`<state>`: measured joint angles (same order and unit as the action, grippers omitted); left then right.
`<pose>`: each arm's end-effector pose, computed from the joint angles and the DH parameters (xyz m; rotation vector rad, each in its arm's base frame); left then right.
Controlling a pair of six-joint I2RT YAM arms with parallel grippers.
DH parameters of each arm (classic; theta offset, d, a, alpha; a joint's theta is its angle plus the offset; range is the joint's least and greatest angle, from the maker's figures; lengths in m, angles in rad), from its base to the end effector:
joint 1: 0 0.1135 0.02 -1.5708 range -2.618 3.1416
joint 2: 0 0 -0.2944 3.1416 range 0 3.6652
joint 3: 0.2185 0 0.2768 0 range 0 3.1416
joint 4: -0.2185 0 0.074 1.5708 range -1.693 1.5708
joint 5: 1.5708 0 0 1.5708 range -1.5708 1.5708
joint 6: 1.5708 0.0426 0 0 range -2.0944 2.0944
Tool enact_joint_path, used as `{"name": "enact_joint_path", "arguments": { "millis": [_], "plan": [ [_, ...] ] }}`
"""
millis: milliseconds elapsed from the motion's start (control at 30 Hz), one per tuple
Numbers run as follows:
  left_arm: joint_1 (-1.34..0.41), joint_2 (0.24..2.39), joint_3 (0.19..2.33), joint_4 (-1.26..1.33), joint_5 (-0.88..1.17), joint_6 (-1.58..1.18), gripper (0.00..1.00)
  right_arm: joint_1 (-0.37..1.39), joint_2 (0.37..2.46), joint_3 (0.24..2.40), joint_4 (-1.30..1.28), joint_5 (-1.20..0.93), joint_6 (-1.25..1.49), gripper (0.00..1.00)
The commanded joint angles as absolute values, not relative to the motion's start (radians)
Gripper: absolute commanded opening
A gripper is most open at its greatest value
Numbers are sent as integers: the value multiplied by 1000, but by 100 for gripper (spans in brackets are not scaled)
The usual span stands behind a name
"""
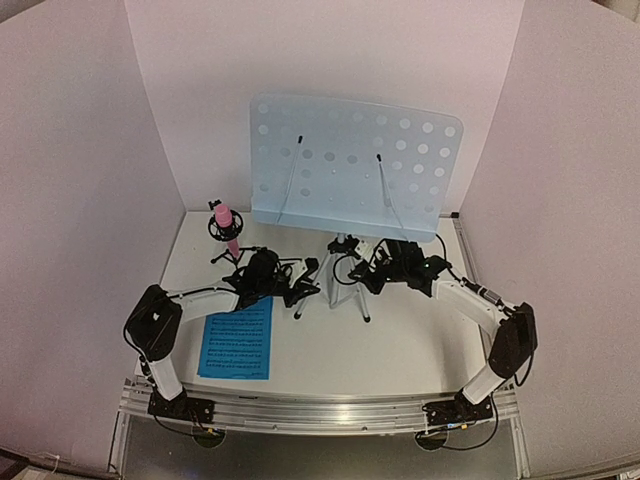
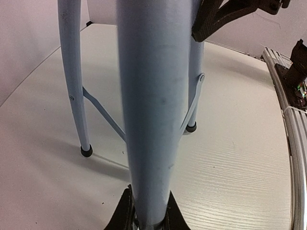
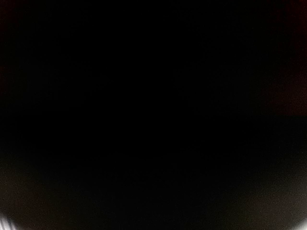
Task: Set up the instrument practice props
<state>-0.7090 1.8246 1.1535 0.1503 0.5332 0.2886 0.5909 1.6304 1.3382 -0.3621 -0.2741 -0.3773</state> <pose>0.3190 -0.3022 0.2223 1.2884 1.6750 -0.8097 0.3298 0.2351 0.3170 -1.1690 1.8981 0.4219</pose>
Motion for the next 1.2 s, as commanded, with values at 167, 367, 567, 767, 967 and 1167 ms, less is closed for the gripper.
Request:
{"name": "enact_joint_path", "arguments": {
  "millis": [167,367,567,767,967,1167],
  "plan": [
    [-654,1716,1045,26,537,362,0,563,1571,1324,-763,-1,-521,0],
    [-655,1706,1036,-57,525,420,0,589,1581,1323,-839,72,-543,0],
    [-655,1691,1028,-101,527,461,0,584,1549,1282,-892,152,-589,0],
    [-642,1670,1055,-163,530,495,0,555,1545,1275,-901,142,-613,0],
    [-634,1642,1062,-245,542,522,0,548,1548,1272,-921,133,-635,0],
    [-629,1651,1059,-261,539,509,0,548,1559,1304,-955,124,-652,0]
  ]
}}
